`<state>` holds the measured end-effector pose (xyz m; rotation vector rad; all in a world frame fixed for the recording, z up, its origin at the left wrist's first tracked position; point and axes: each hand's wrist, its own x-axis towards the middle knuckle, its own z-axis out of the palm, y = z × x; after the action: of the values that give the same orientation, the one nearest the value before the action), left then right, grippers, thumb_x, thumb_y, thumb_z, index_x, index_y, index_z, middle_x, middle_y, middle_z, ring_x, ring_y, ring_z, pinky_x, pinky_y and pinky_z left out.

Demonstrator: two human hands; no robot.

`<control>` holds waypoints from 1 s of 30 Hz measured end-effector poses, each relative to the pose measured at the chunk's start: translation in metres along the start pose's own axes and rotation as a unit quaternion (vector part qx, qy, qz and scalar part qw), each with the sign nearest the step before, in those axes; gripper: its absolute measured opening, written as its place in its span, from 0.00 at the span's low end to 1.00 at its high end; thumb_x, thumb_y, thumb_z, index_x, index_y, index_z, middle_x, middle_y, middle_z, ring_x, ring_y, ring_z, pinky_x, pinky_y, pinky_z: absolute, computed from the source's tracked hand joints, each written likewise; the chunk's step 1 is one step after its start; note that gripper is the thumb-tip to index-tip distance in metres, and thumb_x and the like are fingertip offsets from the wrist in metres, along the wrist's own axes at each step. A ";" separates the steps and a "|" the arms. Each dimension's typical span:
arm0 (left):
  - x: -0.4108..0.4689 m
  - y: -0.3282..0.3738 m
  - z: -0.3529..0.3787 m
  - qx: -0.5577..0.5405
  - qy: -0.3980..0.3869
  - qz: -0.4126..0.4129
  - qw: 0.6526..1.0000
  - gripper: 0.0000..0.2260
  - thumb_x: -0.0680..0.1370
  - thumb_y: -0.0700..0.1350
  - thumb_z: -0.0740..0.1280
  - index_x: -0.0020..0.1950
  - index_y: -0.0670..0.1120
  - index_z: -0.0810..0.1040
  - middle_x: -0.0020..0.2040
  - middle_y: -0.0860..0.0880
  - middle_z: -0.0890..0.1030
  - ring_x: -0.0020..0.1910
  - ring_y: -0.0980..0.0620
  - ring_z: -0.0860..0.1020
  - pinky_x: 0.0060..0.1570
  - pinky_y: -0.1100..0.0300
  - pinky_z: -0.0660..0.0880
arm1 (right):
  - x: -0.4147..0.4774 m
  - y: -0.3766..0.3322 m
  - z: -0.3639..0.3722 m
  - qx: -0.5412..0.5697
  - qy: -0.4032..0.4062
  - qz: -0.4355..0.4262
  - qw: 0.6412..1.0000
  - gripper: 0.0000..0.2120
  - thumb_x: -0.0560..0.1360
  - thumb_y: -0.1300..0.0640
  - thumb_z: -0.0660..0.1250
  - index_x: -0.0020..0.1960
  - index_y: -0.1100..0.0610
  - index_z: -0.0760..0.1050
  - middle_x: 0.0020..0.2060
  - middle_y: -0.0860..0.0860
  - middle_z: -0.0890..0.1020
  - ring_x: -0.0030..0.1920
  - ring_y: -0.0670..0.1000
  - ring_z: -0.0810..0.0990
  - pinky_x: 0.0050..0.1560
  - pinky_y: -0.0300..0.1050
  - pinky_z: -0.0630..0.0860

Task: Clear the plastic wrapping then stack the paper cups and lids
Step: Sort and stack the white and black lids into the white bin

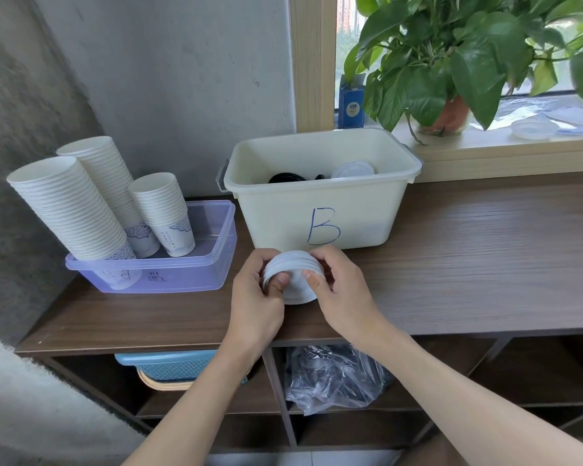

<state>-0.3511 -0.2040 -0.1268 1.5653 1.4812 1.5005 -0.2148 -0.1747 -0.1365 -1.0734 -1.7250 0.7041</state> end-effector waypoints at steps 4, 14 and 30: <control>-0.001 0.002 0.002 0.002 0.012 -0.001 1.000 0.15 0.76 0.27 0.63 0.45 0.48 0.74 0.38 0.54 0.77 0.37 0.65 0.74 0.40 0.73 0.69 | 0.001 0.000 0.000 -0.006 -0.002 -0.001 1.000 0.06 0.75 0.64 0.66 0.51 0.58 0.76 0.43 0.50 0.79 0.41 0.44 0.73 0.42 0.30 0.67; -0.004 0.002 0.001 -0.007 -0.026 0.026 0.999 0.08 0.81 0.37 0.65 0.57 0.48 0.76 0.49 0.57 0.81 0.49 0.65 0.78 0.49 0.73 0.71 | 0.001 0.000 0.000 0.004 0.014 0.008 1.000 0.03 0.77 0.61 0.66 0.51 0.58 0.76 0.42 0.50 0.79 0.42 0.45 0.74 0.42 0.32 0.68; 0.000 -0.001 0.001 -0.022 -0.013 -0.022 0.999 0.07 0.79 0.39 0.69 0.56 0.46 0.79 0.49 0.53 0.84 0.47 0.62 0.80 0.47 0.71 0.73 | 0.002 -0.003 -0.003 0.021 -0.008 0.050 0.998 0.04 0.76 0.59 0.67 0.51 0.55 0.76 0.44 0.48 0.81 0.45 0.47 0.78 0.47 0.40 0.73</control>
<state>-0.3506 -0.2036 -0.1283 1.5105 1.4493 1.4735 -0.2131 -0.1745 -0.1326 -1.1341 -1.6726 0.8104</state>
